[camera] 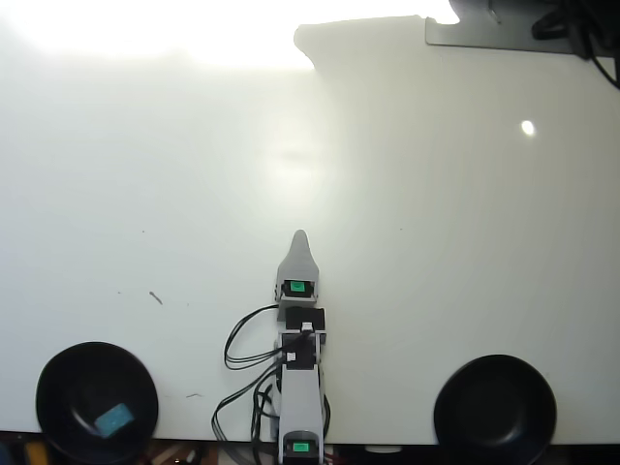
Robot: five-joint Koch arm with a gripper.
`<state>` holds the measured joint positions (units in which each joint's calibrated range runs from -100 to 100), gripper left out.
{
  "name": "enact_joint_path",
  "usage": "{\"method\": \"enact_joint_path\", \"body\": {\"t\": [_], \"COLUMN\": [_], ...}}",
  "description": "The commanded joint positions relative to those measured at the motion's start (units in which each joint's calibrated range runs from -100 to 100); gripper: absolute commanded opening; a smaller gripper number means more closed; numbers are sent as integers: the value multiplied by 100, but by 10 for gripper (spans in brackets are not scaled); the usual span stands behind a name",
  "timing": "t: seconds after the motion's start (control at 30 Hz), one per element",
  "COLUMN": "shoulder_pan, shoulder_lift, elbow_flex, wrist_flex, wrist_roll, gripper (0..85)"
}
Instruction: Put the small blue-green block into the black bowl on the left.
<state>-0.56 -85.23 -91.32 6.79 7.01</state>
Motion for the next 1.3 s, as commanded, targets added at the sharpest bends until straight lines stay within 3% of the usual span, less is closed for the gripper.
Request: {"method": "enact_joint_path", "body": {"t": [0.0, 0.37, 0.7, 1.1, 1.27], "shoulder_pan": [0, 132, 68, 54, 49], "shoulder_lift": [-106, -128, -10, 569, -1338], "elbow_flex": [-64, -434, -683, -683, -692], "wrist_flex": [322, 339, 322, 379, 14], "wrist_roll": [78, 44, -205, -200, -210], "gripper": [480, 483, 487, 484, 486]}}
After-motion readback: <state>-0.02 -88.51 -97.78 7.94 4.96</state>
